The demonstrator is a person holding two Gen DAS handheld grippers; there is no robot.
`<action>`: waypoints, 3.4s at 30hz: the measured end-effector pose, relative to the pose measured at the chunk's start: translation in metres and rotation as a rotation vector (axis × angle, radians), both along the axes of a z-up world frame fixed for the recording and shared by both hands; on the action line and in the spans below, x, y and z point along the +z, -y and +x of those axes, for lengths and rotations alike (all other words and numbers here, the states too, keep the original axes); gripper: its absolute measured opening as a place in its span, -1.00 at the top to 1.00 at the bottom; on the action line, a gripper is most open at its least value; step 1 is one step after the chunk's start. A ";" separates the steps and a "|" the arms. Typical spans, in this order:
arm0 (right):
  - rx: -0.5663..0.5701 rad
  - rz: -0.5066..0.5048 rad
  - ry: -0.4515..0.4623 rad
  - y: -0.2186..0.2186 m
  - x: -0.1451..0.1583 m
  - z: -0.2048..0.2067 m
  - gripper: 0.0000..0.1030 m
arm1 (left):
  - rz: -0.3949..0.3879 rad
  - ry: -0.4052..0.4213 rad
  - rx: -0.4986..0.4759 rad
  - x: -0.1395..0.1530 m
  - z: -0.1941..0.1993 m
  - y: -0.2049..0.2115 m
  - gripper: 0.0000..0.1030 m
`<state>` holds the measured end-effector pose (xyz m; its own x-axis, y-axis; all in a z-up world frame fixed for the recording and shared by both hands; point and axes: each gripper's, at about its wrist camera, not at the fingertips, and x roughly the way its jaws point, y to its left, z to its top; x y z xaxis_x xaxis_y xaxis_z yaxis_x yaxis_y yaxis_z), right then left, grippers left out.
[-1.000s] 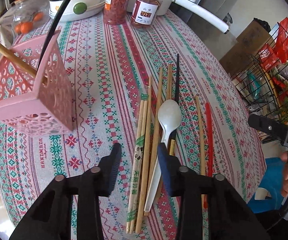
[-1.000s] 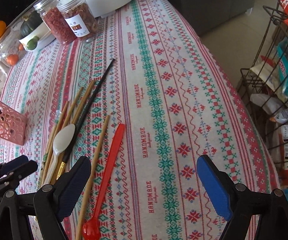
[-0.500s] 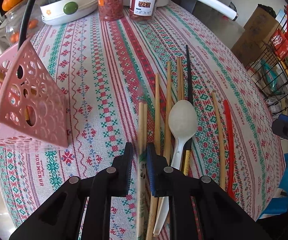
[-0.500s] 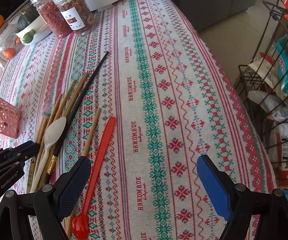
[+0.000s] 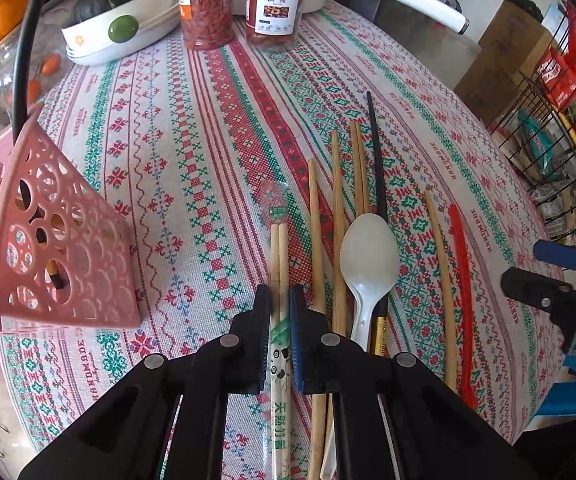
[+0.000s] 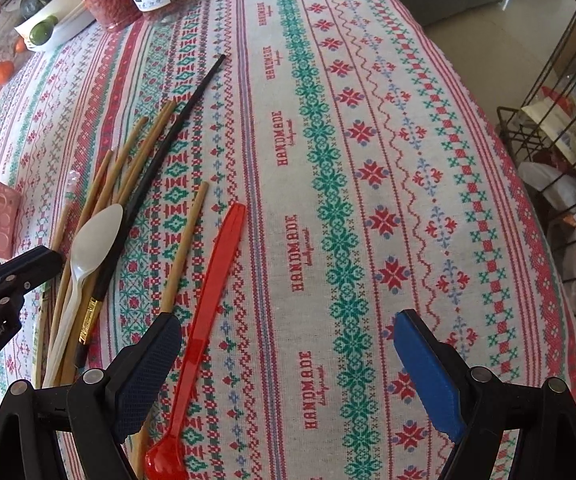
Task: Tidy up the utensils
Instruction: 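Lift the wrapped chopsticks with the left tool while the right tool grasps the red spoon, then place the wrapped chopsticks into the pink basket while the right tool carries the red spoon, then lower the red spoon into the pink basket and open the right tool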
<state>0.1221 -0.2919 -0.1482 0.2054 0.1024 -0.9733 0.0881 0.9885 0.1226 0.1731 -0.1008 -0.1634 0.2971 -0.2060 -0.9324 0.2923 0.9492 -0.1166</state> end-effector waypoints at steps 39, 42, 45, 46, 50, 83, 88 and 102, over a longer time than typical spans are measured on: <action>-0.114 0.181 0.270 -0.029 0.046 -0.022 0.77 | -0.286 0.376 0.041 0.161 -0.100 -0.096 0.82; -0.095 0.241 0.378 -0.032 0.076 -0.028 0.77 | -0.292 0.491 0.059 0.184 -0.111 -0.105 0.82; -0.076 0.265 0.469 -0.036 0.101 -0.033 0.77 | -0.293 0.621 0.087 0.205 -0.122 -0.114 0.82; -0.069 0.268 0.492 -0.039 0.107 -0.034 0.77 | -0.295 0.659 0.100 0.210 -0.124 -0.117 0.82; -0.026 0.258 0.554 -0.052 0.123 -0.039 0.77 | -0.286 0.783 0.178 0.217 -0.125 -0.130 0.82; -0.003 0.329 0.773 -0.110 0.160 -0.032 0.76 | -0.167 0.501 0.375 0.149 -0.076 -0.163 -0.43; -0.009 0.349 0.846 -0.138 0.168 -0.021 0.76 | -0.098 0.441 0.332 0.137 -0.088 -0.170 -0.48; -0.060 0.299 0.922 -0.209 0.156 0.033 0.76 | -0.076 0.225 0.301 0.106 -0.090 -0.195 -0.50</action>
<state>0.1554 -0.0832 0.0073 0.8876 0.2840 -0.3626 -0.1194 0.9022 0.4144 0.0829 0.0940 -0.0571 0.5506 -0.1445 -0.8222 0.0277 0.9875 -0.1550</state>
